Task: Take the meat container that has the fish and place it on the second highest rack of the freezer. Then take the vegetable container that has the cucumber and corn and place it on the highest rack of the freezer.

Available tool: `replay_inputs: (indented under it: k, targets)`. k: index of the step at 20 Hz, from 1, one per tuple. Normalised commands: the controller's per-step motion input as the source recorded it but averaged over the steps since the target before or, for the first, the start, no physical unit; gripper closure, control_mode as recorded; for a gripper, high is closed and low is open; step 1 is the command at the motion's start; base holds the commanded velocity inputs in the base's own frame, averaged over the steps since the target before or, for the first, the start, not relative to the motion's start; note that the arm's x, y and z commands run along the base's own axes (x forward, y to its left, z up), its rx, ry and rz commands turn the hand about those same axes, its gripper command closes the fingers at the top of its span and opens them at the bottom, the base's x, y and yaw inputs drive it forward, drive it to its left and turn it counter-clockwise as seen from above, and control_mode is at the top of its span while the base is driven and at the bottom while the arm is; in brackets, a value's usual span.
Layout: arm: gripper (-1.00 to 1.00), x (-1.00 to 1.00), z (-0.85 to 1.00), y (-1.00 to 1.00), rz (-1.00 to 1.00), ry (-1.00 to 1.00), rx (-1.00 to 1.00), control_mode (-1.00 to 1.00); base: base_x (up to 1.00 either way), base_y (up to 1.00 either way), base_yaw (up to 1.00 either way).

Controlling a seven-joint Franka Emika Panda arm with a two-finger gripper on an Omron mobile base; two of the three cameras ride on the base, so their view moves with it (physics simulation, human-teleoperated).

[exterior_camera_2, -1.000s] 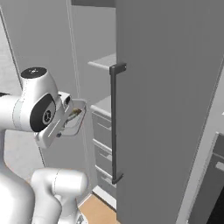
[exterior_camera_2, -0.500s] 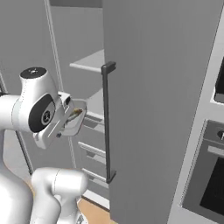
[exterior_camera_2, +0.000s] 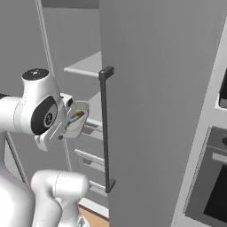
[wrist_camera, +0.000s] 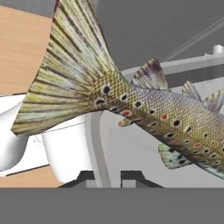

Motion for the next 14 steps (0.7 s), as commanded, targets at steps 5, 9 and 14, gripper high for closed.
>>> replay_inputs:
  k: [5, 9, 14]
  targets:
    - [1.0, 0.0, 0.0, 0.0, 0.0, 0.0, 0.0, 1.0, 0.25, 0.38, -0.02]
    - [1.0, 0.0, 0.0, 0.0, 0.0, 0.0, 0.0, 1.0, 0.41, 0.37, 0.0]
    - [1.0, 0.0, 0.0, 0.0, 0.0, 0.0, 0.0, 1.0, 0.42, 0.36, 0.0]
